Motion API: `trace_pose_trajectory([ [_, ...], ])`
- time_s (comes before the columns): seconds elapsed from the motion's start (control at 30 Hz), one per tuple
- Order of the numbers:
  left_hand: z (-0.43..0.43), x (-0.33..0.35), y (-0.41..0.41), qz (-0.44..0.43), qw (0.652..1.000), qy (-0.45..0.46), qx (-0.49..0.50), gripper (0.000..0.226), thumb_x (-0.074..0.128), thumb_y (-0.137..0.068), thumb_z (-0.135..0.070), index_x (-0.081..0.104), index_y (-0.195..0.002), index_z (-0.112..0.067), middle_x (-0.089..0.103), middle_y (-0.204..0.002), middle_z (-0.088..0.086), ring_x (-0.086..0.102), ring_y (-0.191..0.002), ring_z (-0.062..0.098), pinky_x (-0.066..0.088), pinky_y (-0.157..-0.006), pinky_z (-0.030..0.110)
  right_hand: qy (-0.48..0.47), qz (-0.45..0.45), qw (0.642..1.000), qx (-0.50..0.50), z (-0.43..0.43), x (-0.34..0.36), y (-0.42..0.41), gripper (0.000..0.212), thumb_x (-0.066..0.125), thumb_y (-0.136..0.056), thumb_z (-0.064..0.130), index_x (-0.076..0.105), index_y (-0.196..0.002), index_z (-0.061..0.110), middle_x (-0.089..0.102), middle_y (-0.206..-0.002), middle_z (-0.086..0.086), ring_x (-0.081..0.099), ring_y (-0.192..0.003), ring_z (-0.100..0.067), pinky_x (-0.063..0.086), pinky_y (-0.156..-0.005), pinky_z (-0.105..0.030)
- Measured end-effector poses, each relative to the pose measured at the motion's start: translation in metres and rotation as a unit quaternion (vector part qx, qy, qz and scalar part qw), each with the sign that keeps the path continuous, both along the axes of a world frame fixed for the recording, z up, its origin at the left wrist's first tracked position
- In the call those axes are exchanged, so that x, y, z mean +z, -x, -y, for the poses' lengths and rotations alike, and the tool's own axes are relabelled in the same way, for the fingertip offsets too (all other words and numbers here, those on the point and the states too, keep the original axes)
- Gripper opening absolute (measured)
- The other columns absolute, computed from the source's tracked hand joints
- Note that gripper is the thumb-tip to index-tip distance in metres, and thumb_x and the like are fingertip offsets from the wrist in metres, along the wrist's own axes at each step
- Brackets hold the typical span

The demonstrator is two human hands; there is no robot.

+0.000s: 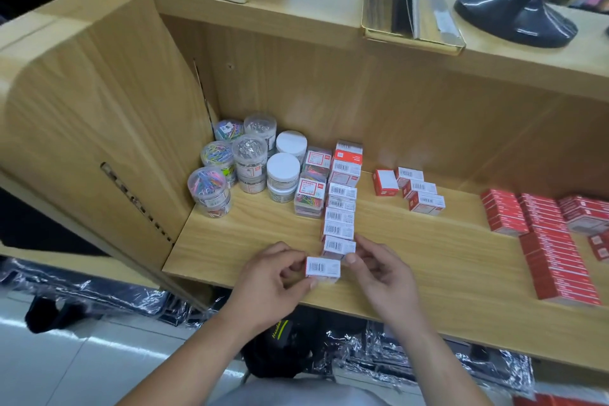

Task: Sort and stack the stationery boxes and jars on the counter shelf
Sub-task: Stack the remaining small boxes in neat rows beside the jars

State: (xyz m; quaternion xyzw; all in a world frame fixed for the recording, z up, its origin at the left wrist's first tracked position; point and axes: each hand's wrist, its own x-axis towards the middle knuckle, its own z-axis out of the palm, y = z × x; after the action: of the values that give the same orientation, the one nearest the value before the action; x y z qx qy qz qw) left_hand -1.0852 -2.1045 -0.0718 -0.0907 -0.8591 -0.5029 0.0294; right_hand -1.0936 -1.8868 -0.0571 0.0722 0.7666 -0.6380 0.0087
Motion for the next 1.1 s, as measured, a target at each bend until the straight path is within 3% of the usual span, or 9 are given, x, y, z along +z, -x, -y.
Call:
trace_pose_trajectory([
  [0.13, 0.003, -0.003, 0.0, 0.023, 1.0, -0.006, -0.009, 0.029, 0.082, -0.076, -0.034, 0.074, -0.103, -0.039, 0.059, -0.087, -0.012, 0.054, -0.074, 0.014, 0.052, -0.068, 0.029, -0.006, -0.006, 1.0, 0.007, 0.001, 0.004, -0.002, 0.022, 0.078, -0.084, 0.009, 0.076, -0.103, 0.021, 0.074, -0.098, -0.001, 0.071, -0.084, -0.013, 0.055, -0.078, -0.019],
  [0.23, 0.005, -0.003, 0.0, 0.033, 0.999, -0.023, -0.03, 0.023, 0.082, -0.078, -0.037, 0.074, -0.1, -0.036, 0.059, -0.086, -0.008, 0.053, -0.075, 0.017, 0.052, -0.07, 0.035, 0.053, 0.045, 0.998, -0.013, -0.007, 0.011, -0.001, 0.009, 0.073, -0.089, 0.008, 0.076, -0.095, 0.013, 0.077, -0.085, -0.002, 0.068, -0.073, -0.009, 0.05, -0.07, -0.012],
  [0.37, 0.007, -0.004, 0.001, 0.041, 0.998, -0.022, -0.037, 0.023, 0.084, -0.08, -0.035, 0.074, -0.101, -0.037, 0.059, -0.086, -0.01, 0.052, -0.075, 0.016, 0.052, -0.07, 0.036, 0.069, 0.071, 0.995, 0.002, -0.014, 0.015, 0.001, 0.009, 0.07, -0.091, 0.017, 0.077, -0.093, 0.011, 0.075, -0.08, -0.009, 0.064, -0.068, -0.017, 0.053, -0.071, -0.023],
  [0.6, 0.005, -0.004, 0.001, 0.041, 0.998, -0.024, -0.034, 0.025, 0.084, -0.08, -0.035, 0.074, -0.103, -0.038, 0.06, -0.087, -0.011, 0.052, -0.076, 0.016, 0.052, -0.07, 0.037, 0.076, 0.055, 0.996, -0.001, -0.013, 0.012, -0.005, 0.011, 0.075, -0.085, 0.015, 0.076, -0.096, 0.014, 0.077, -0.088, -0.009, 0.068, -0.076, -0.021, 0.057, -0.079, -0.029],
  [0.7, 0.002, -0.002, 0.001, 0.031, 0.999, -0.015, -0.029, 0.026, 0.081, -0.08, -0.042, 0.074, -0.106, -0.041, 0.061, -0.089, -0.012, 0.053, -0.076, 0.012, 0.05, -0.068, 0.028, 0.061, 0.038, 0.997, 0.006, -0.01, 0.009, -0.004, 0.022, 0.08, -0.081, 0.01, 0.077, -0.1, 0.017, 0.077, -0.096, -0.006, 0.072, -0.089, -0.023, 0.057, -0.086, -0.029],
  [0.77, -0.003, 0.0, 0.002, 0.011, 1.0, 0.016, -0.016, 0.027, 0.075, -0.082, -0.047, 0.073, -0.108, -0.042, 0.061, -0.087, -0.014, 0.055, -0.076, 0.005, 0.048, -0.067, 0.022, 0.047, 0.016, 0.999, -0.002, -0.005, 0.005, -0.003, 0.026, 0.081, -0.078, 0.006, 0.08, -0.101, 0.019, 0.076, -0.097, -0.005, 0.072, -0.092, -0.025, 0.057, -0.088, -0.028],
  [0.9, -0.017, -0.001, 0.001, -0.044, 0.988, 0.149, 0.025, 0.034, 0.06, -0.087, -0.06, 0.07, -0.113, -0.04, 0.056, -0.084, -0.017, 0.055, -0.084, 0.004, 0.052, -0.071, 0.031, 0.018, 0.011, 1.0, 0.015, -0.006, -0.002, -0.001, 0.025, 0.071, -0.09, 0.01, 0.078, -0.11, 0.023, 0.077, -0.099, -0.002, 0.071, -0.099, -0.027, 0.054, -0.097, -0.043],
  [1.0, -0.021, -0.004, 0.0, -0.046, 0.976, 0.209, 0.042, 0.052, 0.053, -0.089, -0.066, 0.062, -0.128, -0.033, 0.054, -0.089, -0.016, 0.055, -0.091, 0.011, 0.049, -0.071, 0.03, -0.035, -0.001, 0.996, 0.083, -0.01, -0.001, -0.006, 0.029, 0.063, -0.096, 0.022, 0.071, -0.124, 0.025, 0.072, -0.104, 0.002, 0.067, -0.104, -0.017, 0.051, -0.098, -0.033],
  [1.1, -0.025, 0.004, 0.002, -0.024, 0.964, 0.26, 0.04, 0.075, 0.046, -0.088, -0.073, 0.045, -0.148, -0.028, 0.056, -0.1, -0.013, 0.055, -0.101, 0.013, 0.045, -0.074, 0.029, -0.066, -0.011, 0.991, 0.112, -0.007, -0.001, -0.008, 0.043, 0.07, -0.087, 0.032, 0.064, -0.13, 0.029, 0.061, -0.099, -0.002, 0.061, -0.088, -0.007, 0.049, -0.082, -0.021],
])
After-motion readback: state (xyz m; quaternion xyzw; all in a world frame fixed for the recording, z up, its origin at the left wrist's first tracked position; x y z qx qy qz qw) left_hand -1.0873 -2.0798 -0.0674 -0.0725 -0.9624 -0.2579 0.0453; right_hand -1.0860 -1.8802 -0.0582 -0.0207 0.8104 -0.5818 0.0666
